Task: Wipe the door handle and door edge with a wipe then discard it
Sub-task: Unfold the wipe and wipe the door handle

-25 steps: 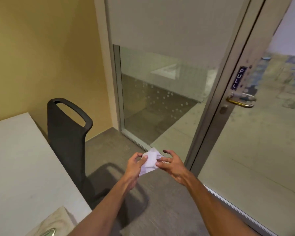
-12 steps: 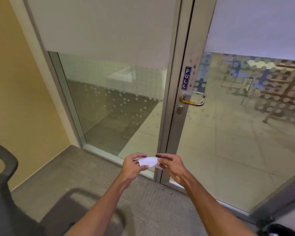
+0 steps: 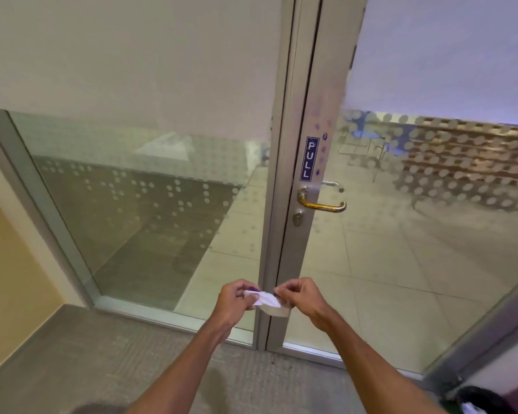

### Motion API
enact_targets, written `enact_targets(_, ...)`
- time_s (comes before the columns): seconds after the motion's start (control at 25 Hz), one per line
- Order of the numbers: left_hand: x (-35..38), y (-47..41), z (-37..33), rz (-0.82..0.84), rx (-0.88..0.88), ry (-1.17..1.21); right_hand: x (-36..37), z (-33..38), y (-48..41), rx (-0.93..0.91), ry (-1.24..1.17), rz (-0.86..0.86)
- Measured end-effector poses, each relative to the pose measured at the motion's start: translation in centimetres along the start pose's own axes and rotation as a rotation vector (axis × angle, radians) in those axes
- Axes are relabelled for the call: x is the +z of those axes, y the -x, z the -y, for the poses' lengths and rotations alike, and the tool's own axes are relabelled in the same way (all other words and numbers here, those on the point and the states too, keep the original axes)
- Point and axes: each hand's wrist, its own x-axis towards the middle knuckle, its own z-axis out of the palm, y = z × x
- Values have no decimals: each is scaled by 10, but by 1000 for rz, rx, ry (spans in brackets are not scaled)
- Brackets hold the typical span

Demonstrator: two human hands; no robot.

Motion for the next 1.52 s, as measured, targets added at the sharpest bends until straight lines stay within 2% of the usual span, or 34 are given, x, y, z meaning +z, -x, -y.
enact_targets(0.24, -1, -49, -8, 52, 5, 91, -5, 6, -24, -78, 28, 62)
enact_targets(0.4, 11, -74, -12, 66, 0, 161, -19, 3, -43, -37, -40, -54)
enact_targets(0.56, 29, -93, -19, 256, -88, 346, -39, 3, -62, 26, -246, -97)
enact_targets(0.8, 58, -128, -42, 161, -95, 253, -78, 5, -93, 24, -437, 27)
enact_targets(0.96, 73, -139, -53, 63, -48, 218, -94, 3, -107, -82, -318, 52)
enact_targets(1.08, 74, -145, -49, 138, 15, 242, -105, -1, -119, -117, -191, 64)
enact_targets(1.16, 75, -149, -48, 142, 67, 114, -109, 1, -125, -124, -120, 44)
enact_targets(1.24, 77, -154, -50, 78, 106, -31, -110, 0, -130, -136, -47, 7)
enact_targets(1.32, 76, -160, -51, 64, 120, -89, -109, 0, -133, -128, -30, -57)
enact_targets(1.4, 74, -165, -54, 121, 91, -35, -105, 1, -139, -42, -132, -98)
enact_targets(1.52, 76, -173, -61, 127, 73, 37, -93, 8, -142, 112, -459, -92)
